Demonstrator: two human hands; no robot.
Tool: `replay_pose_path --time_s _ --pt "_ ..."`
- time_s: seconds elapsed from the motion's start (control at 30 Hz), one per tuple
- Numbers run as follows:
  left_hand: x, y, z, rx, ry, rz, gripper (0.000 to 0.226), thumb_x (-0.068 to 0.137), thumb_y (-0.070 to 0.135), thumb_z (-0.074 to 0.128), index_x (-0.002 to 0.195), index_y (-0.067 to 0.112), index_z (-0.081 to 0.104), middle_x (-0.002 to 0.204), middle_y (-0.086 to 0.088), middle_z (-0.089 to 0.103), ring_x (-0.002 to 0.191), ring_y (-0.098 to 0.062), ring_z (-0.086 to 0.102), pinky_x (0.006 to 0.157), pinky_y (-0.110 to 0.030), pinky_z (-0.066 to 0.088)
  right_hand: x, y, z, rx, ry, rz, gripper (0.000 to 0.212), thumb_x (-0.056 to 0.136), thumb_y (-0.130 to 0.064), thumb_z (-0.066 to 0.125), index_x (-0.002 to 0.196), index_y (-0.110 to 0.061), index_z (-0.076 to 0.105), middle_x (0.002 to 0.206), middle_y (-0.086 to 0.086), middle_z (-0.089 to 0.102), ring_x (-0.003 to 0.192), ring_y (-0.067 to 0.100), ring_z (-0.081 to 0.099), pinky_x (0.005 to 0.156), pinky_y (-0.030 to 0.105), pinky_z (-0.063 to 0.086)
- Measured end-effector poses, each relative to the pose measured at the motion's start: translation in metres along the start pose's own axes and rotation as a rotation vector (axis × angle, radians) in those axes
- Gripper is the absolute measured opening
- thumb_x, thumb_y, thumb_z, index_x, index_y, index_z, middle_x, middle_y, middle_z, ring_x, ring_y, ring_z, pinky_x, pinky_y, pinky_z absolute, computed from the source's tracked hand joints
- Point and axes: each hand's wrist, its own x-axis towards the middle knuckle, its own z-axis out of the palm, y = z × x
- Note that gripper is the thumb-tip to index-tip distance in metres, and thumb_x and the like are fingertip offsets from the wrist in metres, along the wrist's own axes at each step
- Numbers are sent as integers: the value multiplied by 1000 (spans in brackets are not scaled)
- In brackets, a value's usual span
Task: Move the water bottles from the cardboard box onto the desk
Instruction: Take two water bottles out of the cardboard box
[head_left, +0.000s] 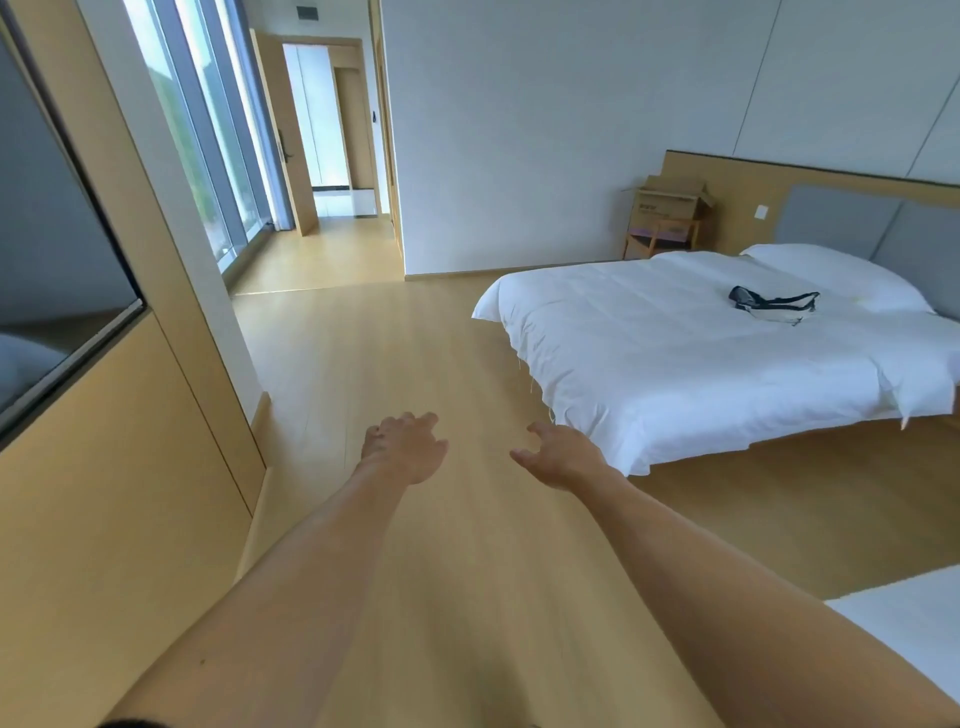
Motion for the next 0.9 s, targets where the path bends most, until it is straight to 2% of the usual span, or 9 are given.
replay_pose_path --time_s 0.2,0.37,0.73,0.9 --pt "122 4 -26 -41 4 -61 54 102 52 39 152 31 34 150 -6 42 138 -30 40 112 -44 31 143 8 -24 18 -57 -54 71 91 -62 52 152 -29 35 153 1 45 138 25 45 108 41 42" --pt "218 8 -60 -65 35 -90 54 102 51 39 152 30 34 150 -7 41 138 -30 39 112 -46 31 253 0 -55 5 -88 -70 73 90 -64 52 153 -32 33 153 2 45 136 26 47 105 42 44" --pt "393 -8 -73 -107 14 -147 56 102 52 39 154 31 31 153 -7 39 139 -31 37 110 -48 31 429 -30 -71 -9 -112 -120 68 93 -60 52 152 -31 34 151 4 47 135 26 48 99 37 42" --pt "487 -30 -82 -111 17 -119 51 104 40 40 154 31 31 154 -6 38 139 -30 37 109 -48 31 517 -53 -80 -16 -105 -88 69 94 -59 52 153 -29 33 154 4 45 137 25 46 110 41 41"
